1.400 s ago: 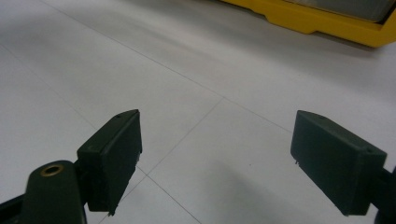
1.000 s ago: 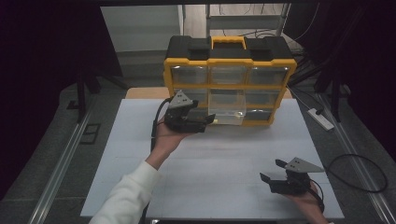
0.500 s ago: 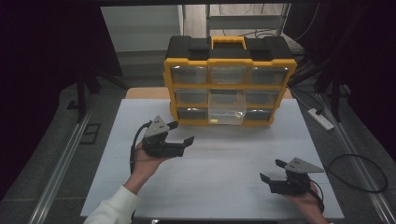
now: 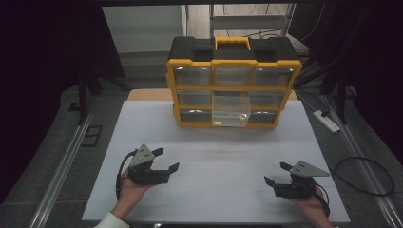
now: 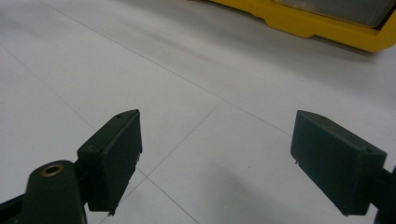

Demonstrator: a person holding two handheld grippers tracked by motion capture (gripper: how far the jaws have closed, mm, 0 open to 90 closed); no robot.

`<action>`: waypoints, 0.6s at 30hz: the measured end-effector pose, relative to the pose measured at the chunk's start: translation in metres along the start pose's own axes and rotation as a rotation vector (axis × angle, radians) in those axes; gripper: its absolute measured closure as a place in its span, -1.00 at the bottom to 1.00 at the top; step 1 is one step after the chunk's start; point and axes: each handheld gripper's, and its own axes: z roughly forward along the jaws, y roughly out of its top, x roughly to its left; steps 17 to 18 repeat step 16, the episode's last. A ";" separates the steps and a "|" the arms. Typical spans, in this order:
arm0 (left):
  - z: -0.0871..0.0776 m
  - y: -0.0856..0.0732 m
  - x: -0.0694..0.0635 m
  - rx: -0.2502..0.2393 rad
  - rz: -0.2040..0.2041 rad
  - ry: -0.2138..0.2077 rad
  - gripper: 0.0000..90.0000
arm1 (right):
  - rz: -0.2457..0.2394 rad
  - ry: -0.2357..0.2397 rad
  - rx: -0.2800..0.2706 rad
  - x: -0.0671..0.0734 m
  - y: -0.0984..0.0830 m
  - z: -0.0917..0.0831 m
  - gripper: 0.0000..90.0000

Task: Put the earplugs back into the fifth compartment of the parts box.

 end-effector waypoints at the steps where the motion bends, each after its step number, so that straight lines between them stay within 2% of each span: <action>1: 0.000 -0.003 0.000 0.001 -0.003 0.000 -0.58 | 0.002 0.000 -0.003 0.000 0.000 0.000 -0.62; 6: 0.000 -0.016 0.003 0.020 -0.024 0.001 -0.58 | 0.001 0.000 -0.002 0.000 0.000 0.000 -0.62; 9: 0.001 -0.017 0.003 0.021 -0.025 0.003 -0.58 | -0.002 0.001 -0.002 0.000 0.000 -0.001 -0.62; 11: 0.002 -0.019 0.002 0.024 -0.011 0.013 -0.58 | -0.003 0.001 -0.010 0.000 0.000 -0.001 -0.62; 18: 0.000 -0.019 0.004 0.014 -0.020 0.009 -0.58 | 0.007 0.013 -0.023 0.000 0.000 -0.004 -0.62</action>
